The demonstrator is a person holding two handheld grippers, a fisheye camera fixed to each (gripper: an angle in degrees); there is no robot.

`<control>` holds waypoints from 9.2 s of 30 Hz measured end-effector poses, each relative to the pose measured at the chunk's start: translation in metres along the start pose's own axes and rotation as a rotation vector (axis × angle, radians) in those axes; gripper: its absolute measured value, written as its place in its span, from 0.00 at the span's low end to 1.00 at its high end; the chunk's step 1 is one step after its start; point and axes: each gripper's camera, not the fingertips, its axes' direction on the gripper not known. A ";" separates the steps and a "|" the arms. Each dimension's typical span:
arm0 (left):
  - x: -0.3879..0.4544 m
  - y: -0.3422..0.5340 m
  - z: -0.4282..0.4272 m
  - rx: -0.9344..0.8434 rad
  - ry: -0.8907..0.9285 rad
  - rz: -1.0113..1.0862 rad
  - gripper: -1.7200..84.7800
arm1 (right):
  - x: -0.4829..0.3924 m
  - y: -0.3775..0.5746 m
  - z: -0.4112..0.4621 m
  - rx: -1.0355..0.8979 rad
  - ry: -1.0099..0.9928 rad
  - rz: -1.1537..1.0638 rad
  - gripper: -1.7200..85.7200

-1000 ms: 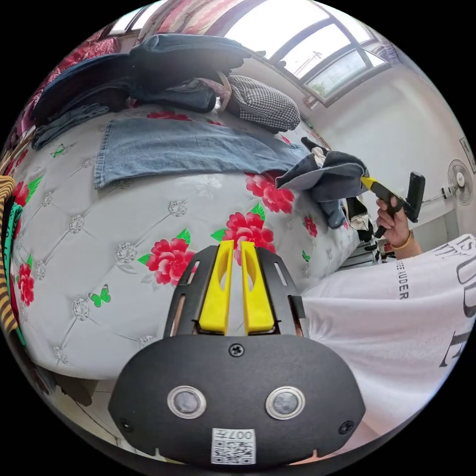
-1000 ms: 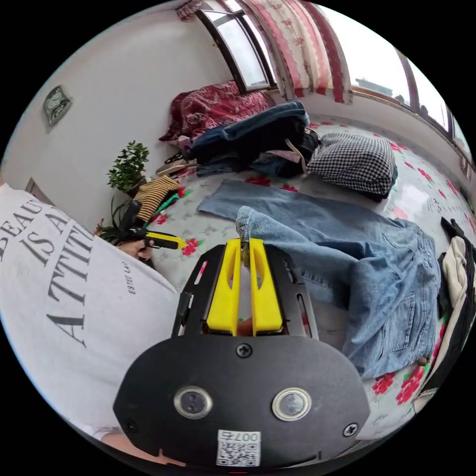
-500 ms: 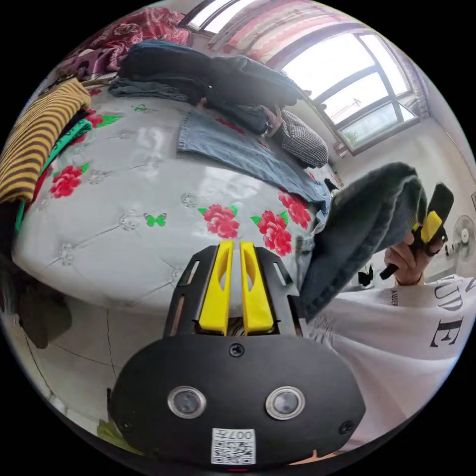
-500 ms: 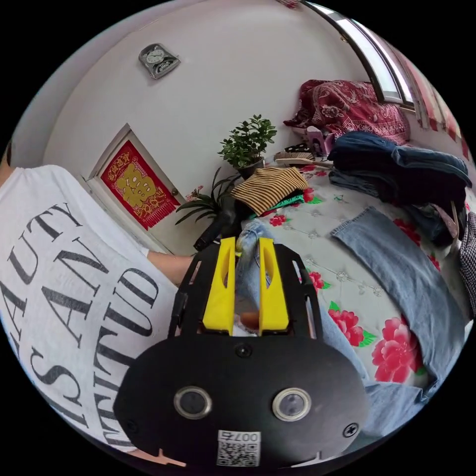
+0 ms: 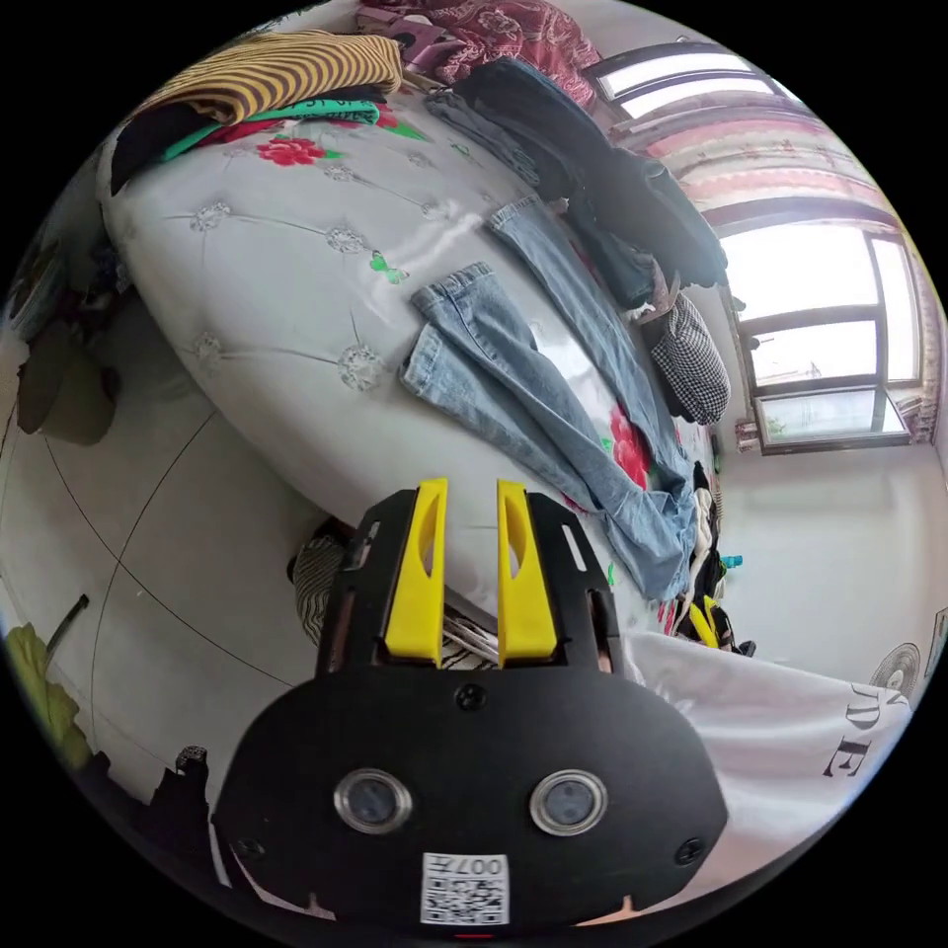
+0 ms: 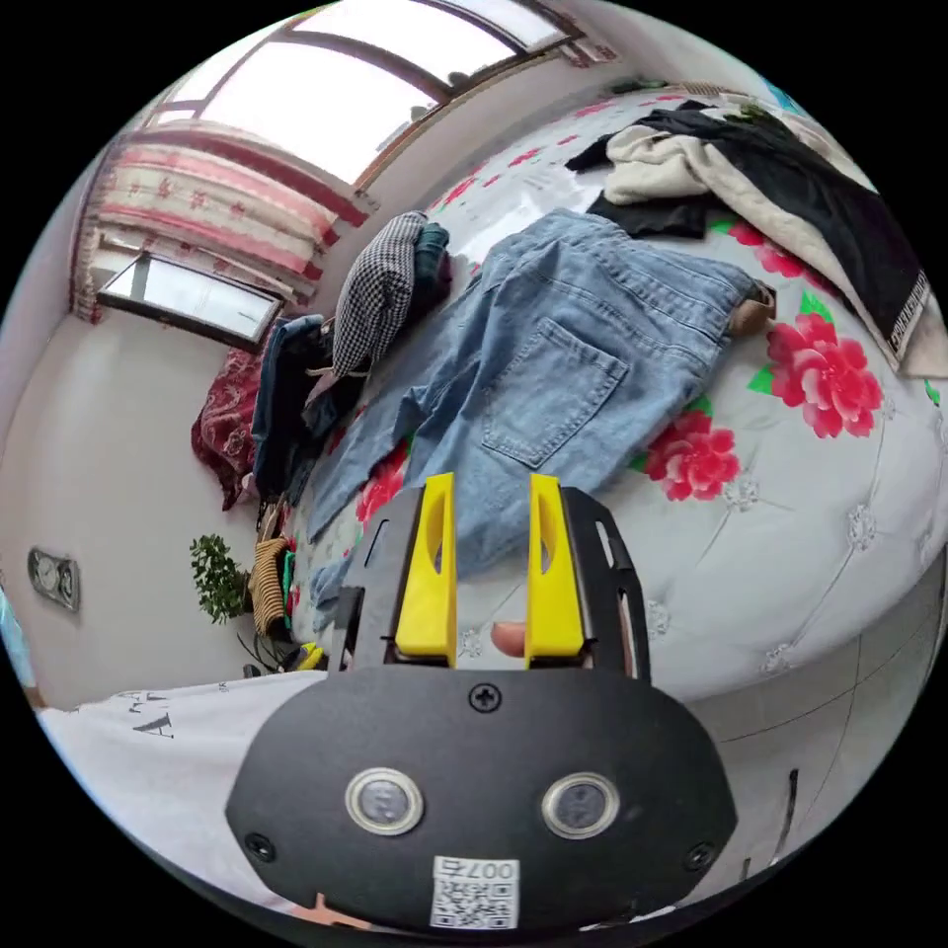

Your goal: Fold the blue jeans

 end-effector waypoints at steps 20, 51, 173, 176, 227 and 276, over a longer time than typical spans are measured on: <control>-0.006 0.022 -0.133 0.328 0.610 0.112 0.01 | 0.021 0.009 -0.053 0.200 -0.314 -0.102 0.02; 0.011 0.125 -0.177 0.562 0.556 -0.031 0.01 | 0.047 0.115 -0.052 0.272 -0.280 -0.041 0.02; 0.162 -0.029 0.131 -0.332 -0.605 0.529 0.01 | -0.228 0.069 -0.017 -0.038 0.444 -0.319 0.02; 0.162 -0.025 0.129 -0.327 -0.605 0.551 0.01 | -0.202 0.070 -0.008 -0.127 0.443 -0.216 0.02; 0.029 -0.033 0.003 -0.152 -0.065 0.173 0.26 | -0.358 0.069 0.024 -0.240 0.318 -0.768 0.02; -0.019 0.009 -0.185 0.635 0.491 0.047 0.08 | -0.404 0.070 0.168 -0.696 -0.142 -1.237 0.02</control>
